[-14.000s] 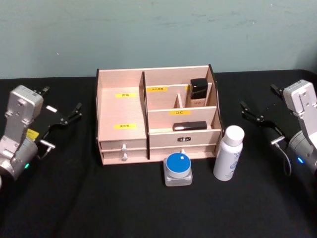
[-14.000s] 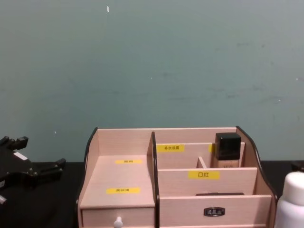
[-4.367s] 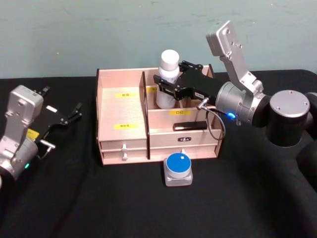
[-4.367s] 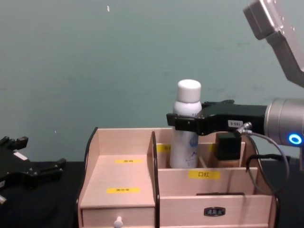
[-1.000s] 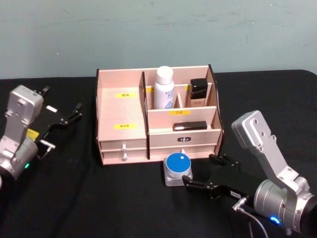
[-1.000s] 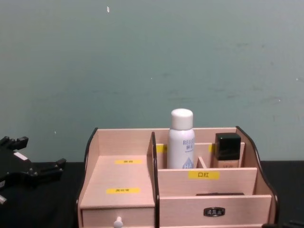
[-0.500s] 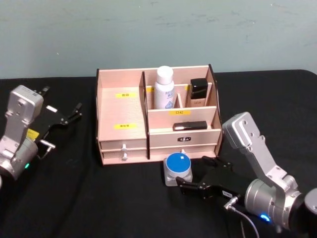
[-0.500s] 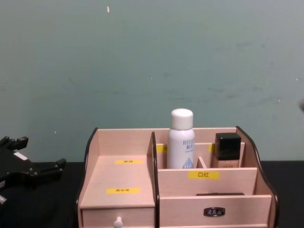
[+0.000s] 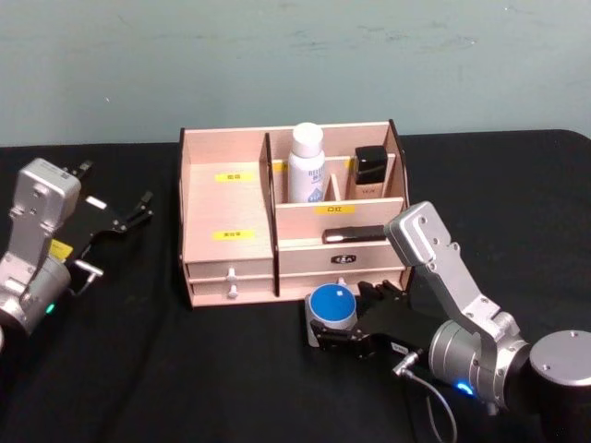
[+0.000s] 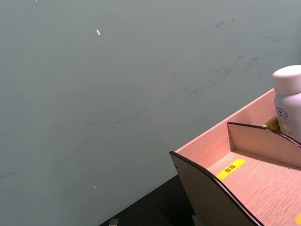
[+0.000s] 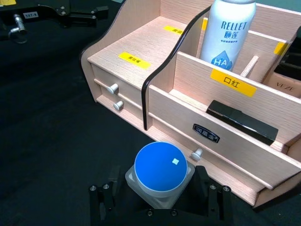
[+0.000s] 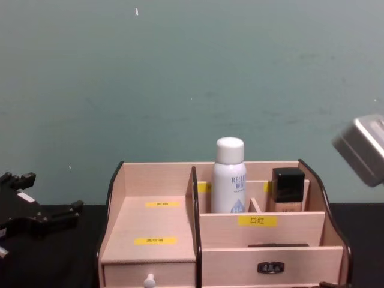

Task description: Pick up the facial cleanser and watermelon frost from the table and place them into the tiered storage box.

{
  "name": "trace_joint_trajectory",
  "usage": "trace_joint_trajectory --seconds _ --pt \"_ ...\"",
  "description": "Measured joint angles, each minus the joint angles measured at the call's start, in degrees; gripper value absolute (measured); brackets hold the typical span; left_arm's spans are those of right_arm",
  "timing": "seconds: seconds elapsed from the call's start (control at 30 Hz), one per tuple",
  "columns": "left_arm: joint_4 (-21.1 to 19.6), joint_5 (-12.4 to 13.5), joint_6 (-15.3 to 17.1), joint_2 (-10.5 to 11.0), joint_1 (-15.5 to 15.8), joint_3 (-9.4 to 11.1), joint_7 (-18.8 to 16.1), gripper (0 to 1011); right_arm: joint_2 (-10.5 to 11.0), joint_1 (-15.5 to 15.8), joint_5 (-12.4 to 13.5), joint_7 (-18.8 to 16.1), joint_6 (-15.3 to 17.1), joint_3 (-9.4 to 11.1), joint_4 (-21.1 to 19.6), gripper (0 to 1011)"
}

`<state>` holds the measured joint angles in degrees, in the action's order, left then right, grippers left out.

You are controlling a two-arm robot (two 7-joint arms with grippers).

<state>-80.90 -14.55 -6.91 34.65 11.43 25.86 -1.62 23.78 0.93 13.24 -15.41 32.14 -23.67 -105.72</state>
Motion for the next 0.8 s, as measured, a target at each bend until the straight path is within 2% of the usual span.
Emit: trace_joint_trajectory --seconds 0.43,0.8 --pt "0.0 0.0 0.0 0.0 0.0 0.0 0.0 1010 -2.33 -1.57 -2.11 -1.18 -0.33 -0.32 2.91 1002" --pt "0.0 0.0 0.0 0.0 0.0 0.0 0.0 1010 -3.3 -2.34 -3.6 -2.31 -0.71 -0.24 3.9 1002"
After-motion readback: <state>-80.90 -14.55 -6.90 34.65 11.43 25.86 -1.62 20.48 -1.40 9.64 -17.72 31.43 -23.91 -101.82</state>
